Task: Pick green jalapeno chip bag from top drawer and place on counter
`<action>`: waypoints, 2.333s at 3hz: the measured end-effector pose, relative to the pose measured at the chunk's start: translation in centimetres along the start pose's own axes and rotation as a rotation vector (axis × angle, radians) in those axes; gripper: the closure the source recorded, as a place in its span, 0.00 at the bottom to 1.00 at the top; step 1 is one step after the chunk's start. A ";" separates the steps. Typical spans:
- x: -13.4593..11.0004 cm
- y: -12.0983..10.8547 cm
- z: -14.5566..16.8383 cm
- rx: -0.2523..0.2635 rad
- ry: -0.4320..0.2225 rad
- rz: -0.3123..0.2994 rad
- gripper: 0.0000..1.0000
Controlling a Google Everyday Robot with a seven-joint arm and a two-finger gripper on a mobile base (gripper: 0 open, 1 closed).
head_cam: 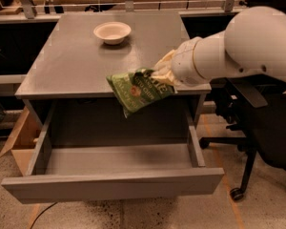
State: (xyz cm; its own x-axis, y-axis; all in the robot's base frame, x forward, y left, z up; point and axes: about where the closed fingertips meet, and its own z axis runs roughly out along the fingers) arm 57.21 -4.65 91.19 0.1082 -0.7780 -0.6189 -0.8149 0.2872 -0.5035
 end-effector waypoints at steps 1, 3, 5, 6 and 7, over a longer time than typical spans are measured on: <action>-2.7 -3.7 0.6 0.040 0.004 -0.116 1.00; -5.1 -10.5 5.9 0.030 0.004 -0.214 1.00; -3.7 -13.1 12.4 -0.036 0.085 -0.197 1.00; -2.0 -13.3 15.0 -0.080 0.114 -0.150 1.00; -1.9 -13.2 15.2 -0.083 0.114 -0.151 0.82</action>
Offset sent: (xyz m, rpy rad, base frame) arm 0.1325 0.0453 0.0642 -0.1301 -0.1822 0.1299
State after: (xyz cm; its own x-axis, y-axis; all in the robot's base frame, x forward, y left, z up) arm 76.47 1.52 89.84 0.1711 -0.8682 -0.4657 -0.8388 0.1196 -0.5311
